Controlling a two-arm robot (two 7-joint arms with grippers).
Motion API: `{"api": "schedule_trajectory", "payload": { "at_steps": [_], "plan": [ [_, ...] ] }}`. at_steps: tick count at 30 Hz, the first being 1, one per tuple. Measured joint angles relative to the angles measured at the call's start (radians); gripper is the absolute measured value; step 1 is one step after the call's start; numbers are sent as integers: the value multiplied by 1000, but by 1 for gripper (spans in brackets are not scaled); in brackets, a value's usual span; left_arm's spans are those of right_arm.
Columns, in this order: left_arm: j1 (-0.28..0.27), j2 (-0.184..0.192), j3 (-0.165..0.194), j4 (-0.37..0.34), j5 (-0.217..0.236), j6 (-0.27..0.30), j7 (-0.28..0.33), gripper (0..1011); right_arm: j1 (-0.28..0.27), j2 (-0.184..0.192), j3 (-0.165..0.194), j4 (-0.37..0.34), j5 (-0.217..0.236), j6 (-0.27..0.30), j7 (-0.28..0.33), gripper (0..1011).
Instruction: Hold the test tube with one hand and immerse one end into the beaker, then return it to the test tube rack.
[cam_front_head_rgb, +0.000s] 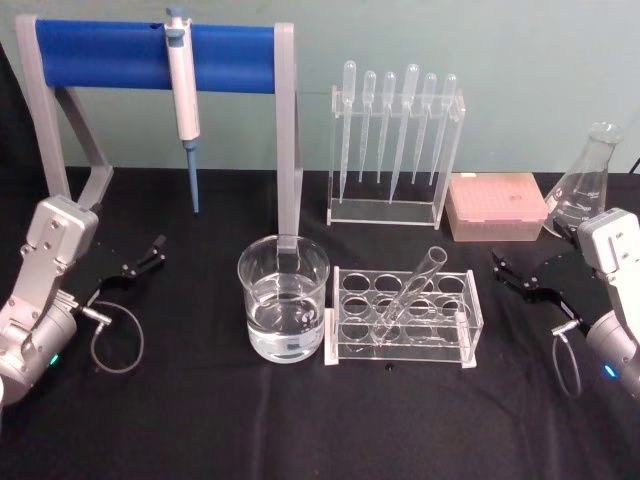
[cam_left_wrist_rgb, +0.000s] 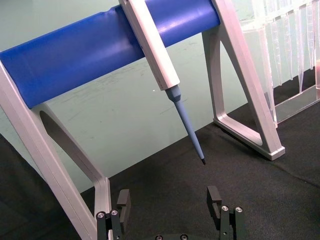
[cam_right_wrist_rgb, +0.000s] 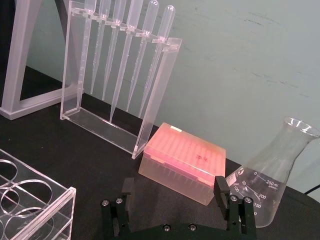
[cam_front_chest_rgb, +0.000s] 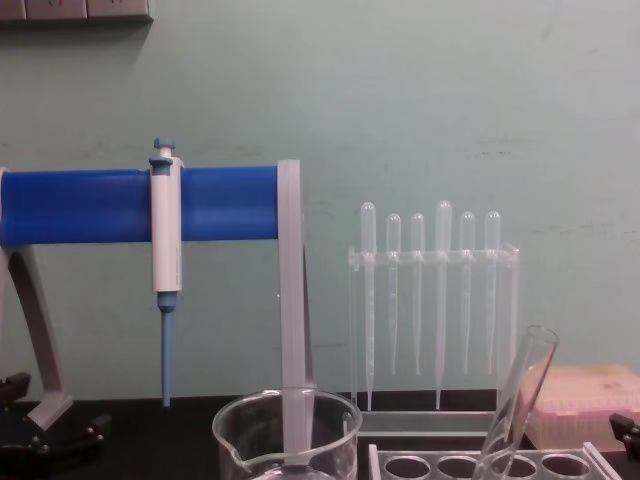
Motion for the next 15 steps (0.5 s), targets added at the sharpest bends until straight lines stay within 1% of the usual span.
{"api": "schedule_trajectory", "payload": {
  "at_steps": [15],
  "plan": [
    [0, 0, 0, 0, 0, 0, 0, 1000, 0, 0, 0, 0, 0, 0, 0, 1002]
  ]
}}
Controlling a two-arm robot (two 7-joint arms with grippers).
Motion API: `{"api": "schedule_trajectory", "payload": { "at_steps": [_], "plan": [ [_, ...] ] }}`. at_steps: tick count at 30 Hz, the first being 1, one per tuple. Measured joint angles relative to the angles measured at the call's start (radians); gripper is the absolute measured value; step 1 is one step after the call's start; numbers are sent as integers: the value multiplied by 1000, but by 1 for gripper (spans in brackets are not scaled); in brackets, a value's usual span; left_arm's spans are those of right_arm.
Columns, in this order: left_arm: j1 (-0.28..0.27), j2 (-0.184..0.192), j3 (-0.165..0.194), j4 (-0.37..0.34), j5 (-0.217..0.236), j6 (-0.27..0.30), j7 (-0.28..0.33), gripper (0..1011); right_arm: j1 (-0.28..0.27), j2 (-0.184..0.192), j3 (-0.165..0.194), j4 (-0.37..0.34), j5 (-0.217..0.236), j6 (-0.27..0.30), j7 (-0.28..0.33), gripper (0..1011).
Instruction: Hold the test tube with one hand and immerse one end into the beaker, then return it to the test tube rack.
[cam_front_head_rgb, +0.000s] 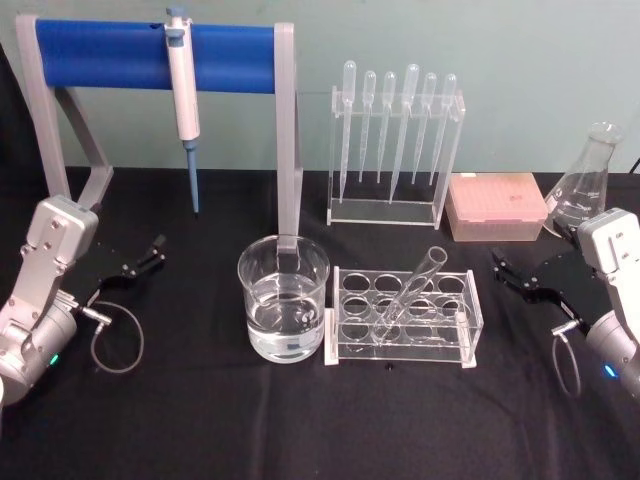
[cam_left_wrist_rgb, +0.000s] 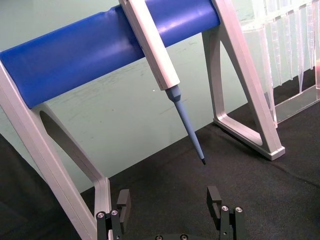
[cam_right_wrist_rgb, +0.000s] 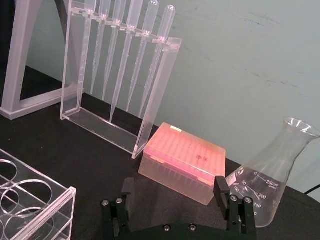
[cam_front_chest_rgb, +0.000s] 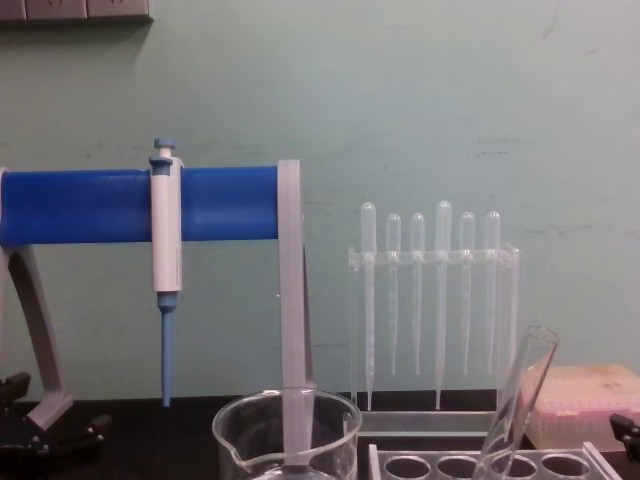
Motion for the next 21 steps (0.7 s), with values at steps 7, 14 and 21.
{"api": "schedule_trajectory", "payload": {
  "at_steps": [7, 14, 21],
  "plan": [
    [0, 0, 0, 0, 0, 0, 0, 1000, 0, 0, 0, 0, 0, 0, 0, 1002],
    [0, 0, 0, 0, 0, 0, 0, 1000, 0, 0, 0, 0, 0, 0, 0, 1003],
    [0, 0, 0, 0, 0, 0, 0, 1000, 0, 0, 0, 0, 0, 0, 0, 1003]
  ]
}}
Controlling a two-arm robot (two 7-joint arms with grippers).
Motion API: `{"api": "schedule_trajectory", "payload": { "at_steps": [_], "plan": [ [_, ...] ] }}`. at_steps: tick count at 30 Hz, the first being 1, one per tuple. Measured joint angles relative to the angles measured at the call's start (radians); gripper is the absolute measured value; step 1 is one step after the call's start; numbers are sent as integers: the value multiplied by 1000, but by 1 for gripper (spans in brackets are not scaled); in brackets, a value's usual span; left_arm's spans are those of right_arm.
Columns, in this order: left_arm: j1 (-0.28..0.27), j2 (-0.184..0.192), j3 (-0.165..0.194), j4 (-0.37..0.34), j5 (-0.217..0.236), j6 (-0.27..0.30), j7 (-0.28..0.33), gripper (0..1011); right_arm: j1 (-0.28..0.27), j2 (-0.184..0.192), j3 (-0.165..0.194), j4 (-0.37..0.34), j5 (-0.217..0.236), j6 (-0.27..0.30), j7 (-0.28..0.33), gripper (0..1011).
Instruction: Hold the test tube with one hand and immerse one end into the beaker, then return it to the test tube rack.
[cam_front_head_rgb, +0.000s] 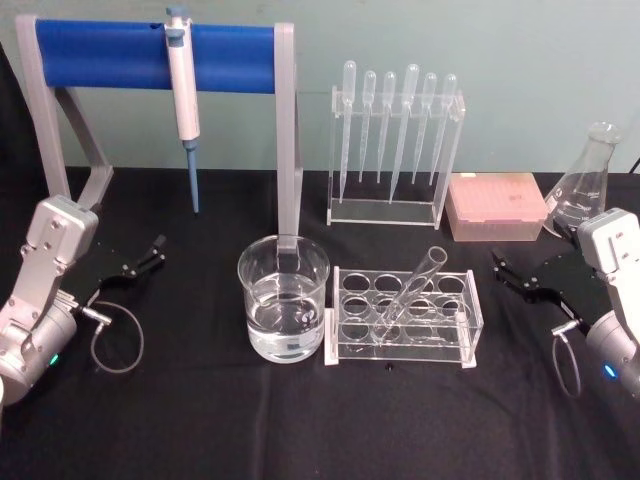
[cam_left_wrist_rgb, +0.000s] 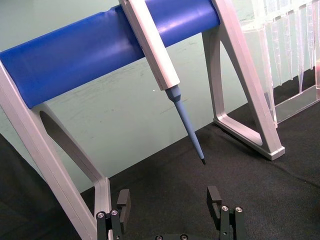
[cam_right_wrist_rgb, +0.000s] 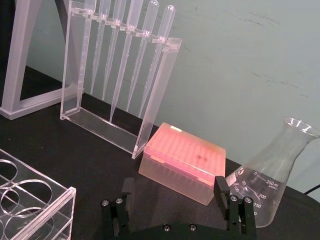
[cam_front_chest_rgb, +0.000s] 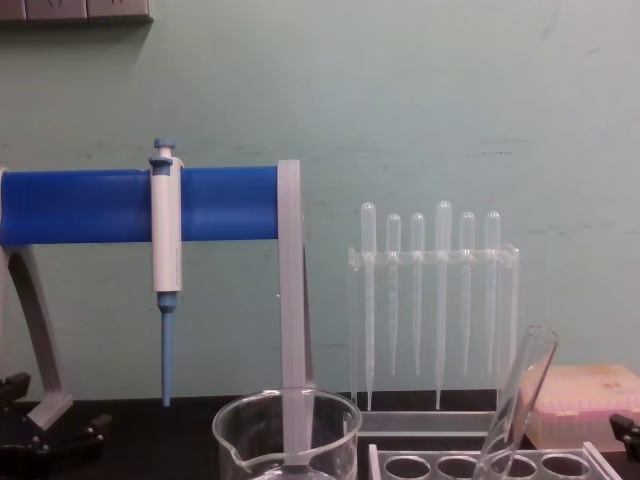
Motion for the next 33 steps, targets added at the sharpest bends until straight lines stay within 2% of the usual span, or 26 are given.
{"api": "schedule_trajectory", "payload": {
  "at_steps": [22, 28, 33],
  "plan": [
    [0, 0, 0, 0, 0, 0, 0, 1000, 0, 0, 0, 0, 0, 0, 0, 1002],
    [0, 0, 0, 0, 0, 0, 0, 1000, -23, 5, 27, -44, 16, -12, 27, 1003],
    [0, 0, 0, 0, 0, 0, 0, 1000, -54, 25, 69, -117, 44, -10, 48, 1002]
  ]
}}
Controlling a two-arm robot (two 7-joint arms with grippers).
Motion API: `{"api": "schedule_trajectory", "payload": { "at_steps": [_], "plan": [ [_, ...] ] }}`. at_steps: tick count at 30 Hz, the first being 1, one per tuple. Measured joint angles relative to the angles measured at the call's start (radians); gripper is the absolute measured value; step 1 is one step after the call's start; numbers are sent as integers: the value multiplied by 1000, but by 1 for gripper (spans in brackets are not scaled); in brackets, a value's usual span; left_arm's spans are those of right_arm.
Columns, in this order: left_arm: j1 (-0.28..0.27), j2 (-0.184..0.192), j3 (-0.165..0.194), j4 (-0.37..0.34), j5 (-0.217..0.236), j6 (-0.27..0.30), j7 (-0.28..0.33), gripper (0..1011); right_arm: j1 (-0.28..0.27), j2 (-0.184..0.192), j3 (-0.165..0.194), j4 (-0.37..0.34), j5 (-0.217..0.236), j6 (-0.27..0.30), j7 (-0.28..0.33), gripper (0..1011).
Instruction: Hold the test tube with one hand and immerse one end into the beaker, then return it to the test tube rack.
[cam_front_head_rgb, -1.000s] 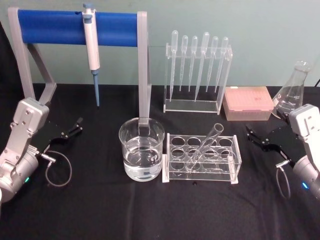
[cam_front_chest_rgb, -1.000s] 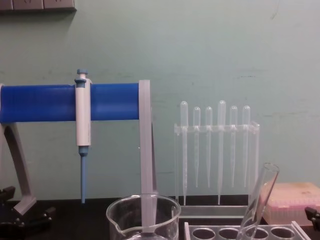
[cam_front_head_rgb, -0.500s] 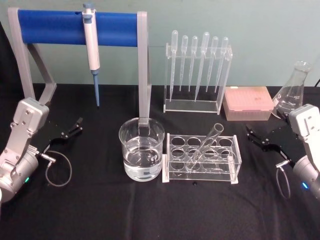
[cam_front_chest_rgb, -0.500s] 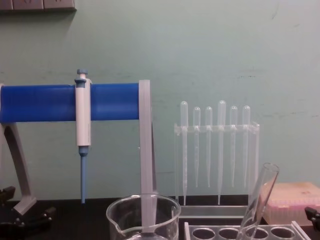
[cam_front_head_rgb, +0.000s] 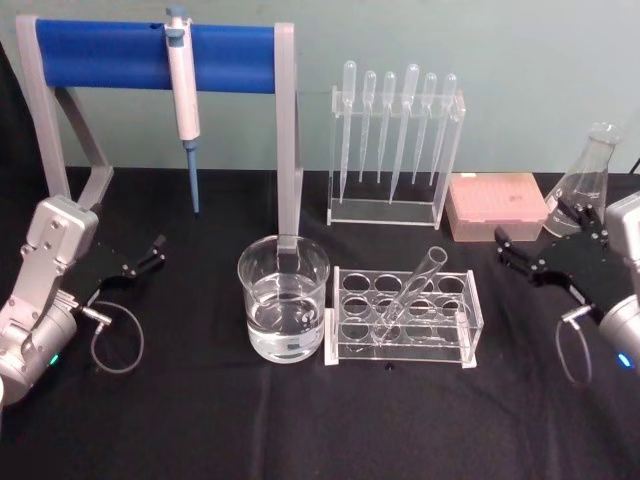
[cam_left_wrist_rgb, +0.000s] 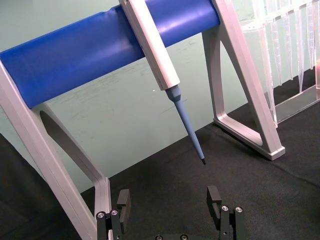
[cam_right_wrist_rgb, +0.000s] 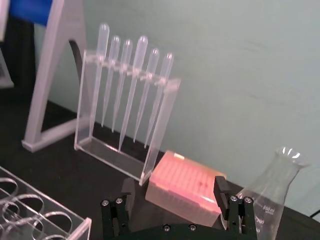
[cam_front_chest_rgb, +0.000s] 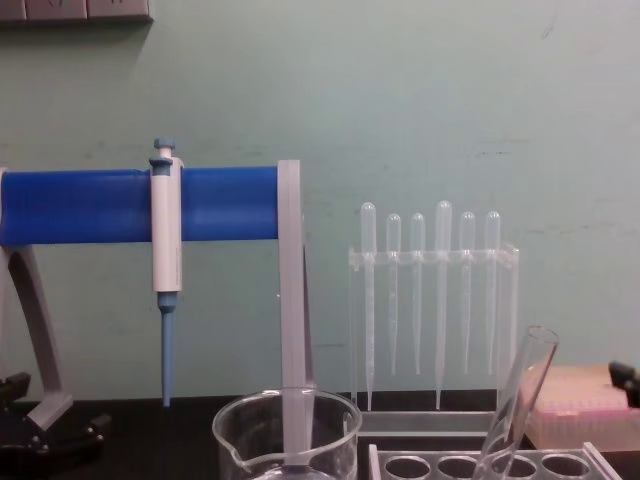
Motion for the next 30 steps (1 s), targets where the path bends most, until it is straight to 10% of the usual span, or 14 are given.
{"api": "schedule_trajectory", "payload": {
  "at_steps": [17, 30],
  "plan": [
    [0, 0, 0, 0, 0, 0, 0, 1000, -175, 137, 175, -180, 243, -13, 258, 1003],
    [0, 0, 0, 0, 0, 0, 0, 1000, -232, 196, 186, -157, 399, -36, 591, 1003]
  ]
}}
